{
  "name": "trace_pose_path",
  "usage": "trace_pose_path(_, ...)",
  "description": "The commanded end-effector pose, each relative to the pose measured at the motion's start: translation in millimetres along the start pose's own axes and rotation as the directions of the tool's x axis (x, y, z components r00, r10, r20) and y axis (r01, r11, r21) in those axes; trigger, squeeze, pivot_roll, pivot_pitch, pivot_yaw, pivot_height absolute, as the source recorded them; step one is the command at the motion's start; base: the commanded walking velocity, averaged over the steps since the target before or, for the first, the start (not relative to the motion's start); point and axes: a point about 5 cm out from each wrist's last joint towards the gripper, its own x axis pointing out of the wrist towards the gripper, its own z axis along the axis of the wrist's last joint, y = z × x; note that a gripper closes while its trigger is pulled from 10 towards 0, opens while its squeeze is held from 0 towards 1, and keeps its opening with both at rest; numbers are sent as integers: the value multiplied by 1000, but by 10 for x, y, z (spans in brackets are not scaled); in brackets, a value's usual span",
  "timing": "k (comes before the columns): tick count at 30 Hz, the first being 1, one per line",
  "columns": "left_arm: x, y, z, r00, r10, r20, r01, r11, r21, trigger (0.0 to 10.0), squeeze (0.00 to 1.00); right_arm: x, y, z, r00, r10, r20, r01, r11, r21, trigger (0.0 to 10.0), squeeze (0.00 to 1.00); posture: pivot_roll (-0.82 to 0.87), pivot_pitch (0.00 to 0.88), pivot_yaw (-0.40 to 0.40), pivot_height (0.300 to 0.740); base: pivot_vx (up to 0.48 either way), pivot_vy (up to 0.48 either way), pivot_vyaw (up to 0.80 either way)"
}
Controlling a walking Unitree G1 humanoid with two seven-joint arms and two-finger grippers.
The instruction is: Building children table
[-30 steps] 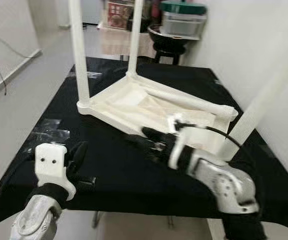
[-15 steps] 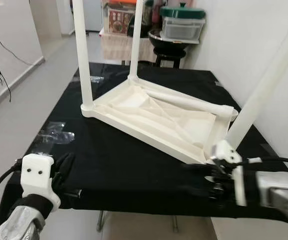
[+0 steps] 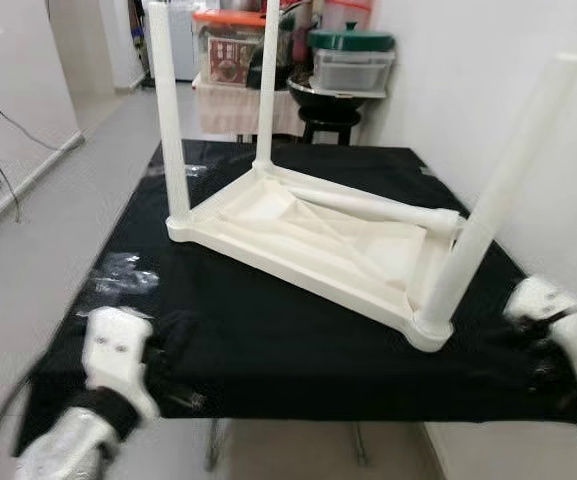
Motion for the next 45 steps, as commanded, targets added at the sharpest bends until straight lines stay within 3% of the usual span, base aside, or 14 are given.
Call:
trace_pose_path(1, 3, -94, -23, 998, -69, -14, 69, 998, 0, 10000, 0, 120, -167, 93, 988, -151, 36, 149, 988, 44, 10000, 0, 11, 33, -47, 740, 0, 0, 0)
trace_pose_path(5, 1, -97, -39, 998, -59, -28, 59, 998, 0, 10000, 0, 297, -182, 213, 976, -198, 90, 189, 977, 95, 10000, 0, 18, 39, -49, 740, 0, 0, 0)
trace_pose_path(10, -3, -80, -28, 999, -39, -20, 39, 999, 4, 10000, 0, 348, -129, 254, 980, -168, 108, 159, 983, 91, 10000, 0, 20, 46, -52, 740, 0, 0, 0)
trace_pose_path(26, 15, -84, -5, 999, -52, -7, 52, 999, 8, 10000, 0, 480, -289, 224, 969, -239, 66, 223, 955, 194, 10000, 0, 24, 55, -56, 740, 0, 0, 0)
trace_pose_path(28, 15, -88, -1, 998, -56, -5, 56, 998, 7, 10000, 0, 501, -343, 245, 958, -273, 87, 251, 946, 204, 10000, 0, 25, 56, -57, 740, 0, 0, 0)
trace_pose_path(31, 19, -96, 5, 998, -61, -2, 61, 998, 6, 10000, 0, 582, -276, 606, 914, -229, 336, 181, 969, 168, 10000, 0, 28, 61, -53, 740, 0, 0, 0)
trace_pose_path(33, 19, -96, 5, 998, -61, -2, 61, 998, 6, 10000, 0, 582, -276, 606, 914, -229, 336, 181, 969, 168, 10000, 0, 28, 61, -53, 740, 0, 0, 0)
trace_pose_path(36, 32, -98, -2, 997, -75, -3, 75, 997, 8, 10000, 0, 748, -18, 1036, 865, -99, 492, 92, 995, 37, 10000, 0, 31, 64, -49, 740, 0, 0, 0)
trace_pose_path(39, 37, -101, -4, 997, -82, -5, 82, 997, 10, 10000, 0, 829, 141, 1231, 843, -14, 537, 32, 999, -24, 10000, 0, 31, 64, -49, 740, 0, 0, 0)
trace_pose_path(40, 34, -105, -3, 997, -81, -4, 81, 997, 10, 10000, 0, 897, 424, 1431, 817, 141, 560, -65, 986, -154, 10000, 0, 41, 68, -53, 740, 0, 0, 0)
trace_pose_path(41, 34, -105, -3, 997, -81, -4, 81, 997, 10, 10000, 0, 897, 424, 1431, 817, 141, 560, -65, 986, -154, 10000, 0, 41, 68, -53, 740, 0, 0, 0)
trace_pose_path(43, 29, -110, 1, 997, -78, -2, 78, 997, 9, 10000, 0, 959, 739, 1602, 785, 272, 557, -144, 954, -264, 10000, 0, 43, 72, -58, 740, 0, 0, 0)
trace_pose_path(44, 29, -110, 1, 997, -78, -2, 78, 997, 9, 10000, 0, 959, 739, 1602, 785, 272, 557, -144, 954, -264, 10000, 0, 43, 72, -58, 740, 0, 0, 0)
trace_pose_path(45, 27, -115, 4, 997, -77, -1, 77, 997, 8, 10000, 0, 1006, 937, 1698, 762, 338, 552, -182, 930, -319, 10000, 0, 44, 78, -65, 740, 0, 0, 0)
